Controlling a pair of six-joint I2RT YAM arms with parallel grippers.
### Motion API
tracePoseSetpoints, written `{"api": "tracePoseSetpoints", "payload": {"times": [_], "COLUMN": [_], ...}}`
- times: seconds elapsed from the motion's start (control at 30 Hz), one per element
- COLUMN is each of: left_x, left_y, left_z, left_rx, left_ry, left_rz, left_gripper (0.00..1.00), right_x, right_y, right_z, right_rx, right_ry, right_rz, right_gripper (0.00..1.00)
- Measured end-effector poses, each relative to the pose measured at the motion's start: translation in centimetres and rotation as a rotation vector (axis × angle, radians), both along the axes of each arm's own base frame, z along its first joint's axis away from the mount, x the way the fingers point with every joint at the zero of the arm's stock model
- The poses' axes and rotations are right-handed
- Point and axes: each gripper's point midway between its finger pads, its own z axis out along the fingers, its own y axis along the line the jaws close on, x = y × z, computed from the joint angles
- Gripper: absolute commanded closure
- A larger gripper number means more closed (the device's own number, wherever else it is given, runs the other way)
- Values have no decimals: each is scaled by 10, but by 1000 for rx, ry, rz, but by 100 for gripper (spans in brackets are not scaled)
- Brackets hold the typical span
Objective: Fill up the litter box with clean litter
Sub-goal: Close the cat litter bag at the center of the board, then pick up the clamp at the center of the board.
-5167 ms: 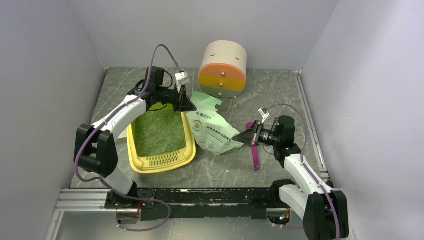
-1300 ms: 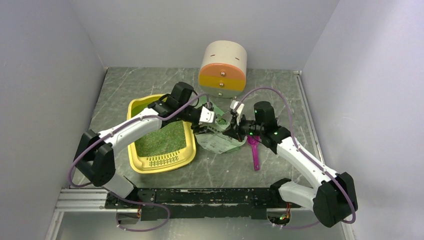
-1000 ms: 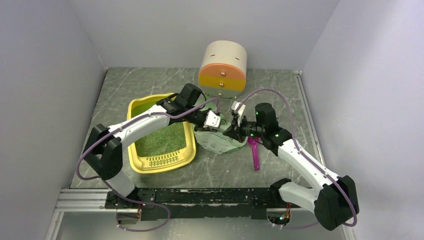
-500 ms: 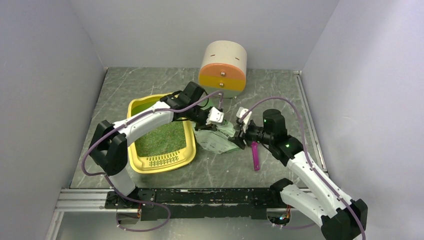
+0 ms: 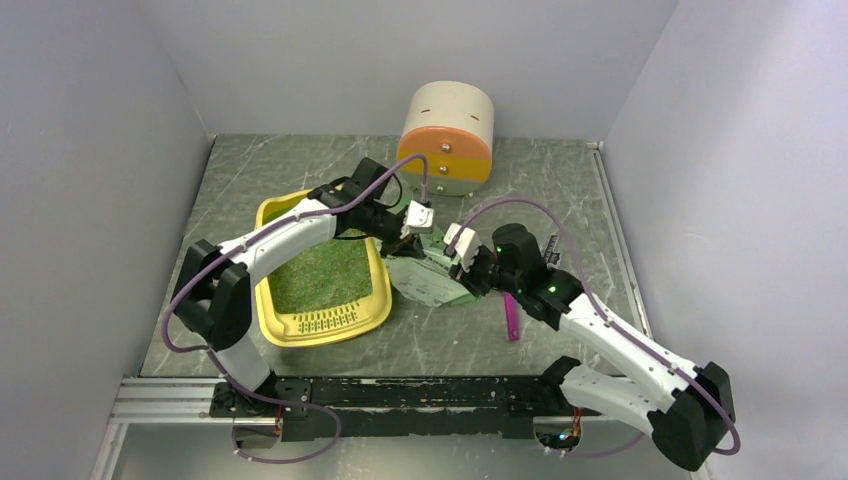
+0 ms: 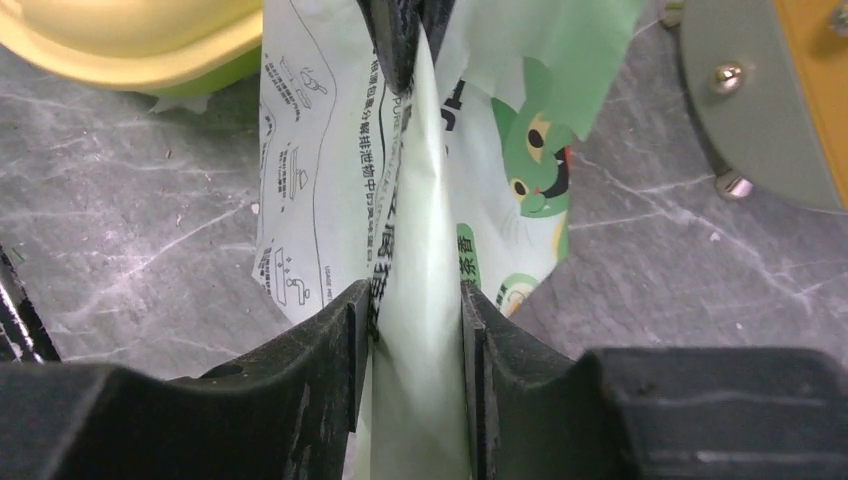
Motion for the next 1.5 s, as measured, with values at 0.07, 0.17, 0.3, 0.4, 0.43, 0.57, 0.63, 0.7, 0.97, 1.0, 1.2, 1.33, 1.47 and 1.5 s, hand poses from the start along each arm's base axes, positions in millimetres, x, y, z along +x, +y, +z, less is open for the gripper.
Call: {"api": "tracePoseSetpoints", "payload": {"times": [0.07, 0.17, 0.3, 0.4, 0.43, 0.57, 0.63, 0.7, 0.97, 1.0, 1.2, 1.33, 1.47, 1.5], "left_x": [2, 3, 5, 5, 5, 9, 8, 4, -2, -3, -2, -4, -2, -1], "left_y": [5, 10, 11, 14, 14, 17, 15, 11, -15, -14, -12, -8, -9, -9], "left_z": [0, 1, 2, 1, 0, 1, 3, 4, -7, -8, -9, -11, -10, -10], "left_rx": [-10, -24, -29, -21, -20, -20, -21, -13, 26, 29, 42, 60, 75, 75], "left_ry": [10, 21, 23, 28, 22, -14, -33, -49, -37, -34, -38, 12, 41, 45], "left_rz": [16, 26, 32, 34, 30, 22, 2, -33, -120, -120, -89, -44, -20, -15], "left_gripper": [95, 95, 95, 64, 55, 45, 44, 46, 95, 95, 95, 95, 95, 95], "right_x": [1, -2, -6, -8, -8, -7, -3, -2, -4, -3, 2, 3, 11, 16], "right_y": [-3, -4, 1, 4, 5, 0, -4, -6, -6, -7, -17, -21, -33, -39], "right_z": [8, 10, 0, -2, -2, 0, 2, 3, 2, 2, 10, 41, 72, 77], "right_rx": [11, 17, 11, 19, 24, 75, 98, 117, 148, 150, 201, 316, 447, 472], "right_ry": [-28, -30, 21, 39, 44, 89, 103, 114, 133, 130, 124, 78, 52, 53], "right_rz": [-16, -10, 10, 26, 31, 40, 32, 33, 51, 42, -36, -106, -263, -323], "right_gripper": [73, 94, 100, 100, 100, 100, 100, 100, 100, 100, 60, 34, 12, 11]}}
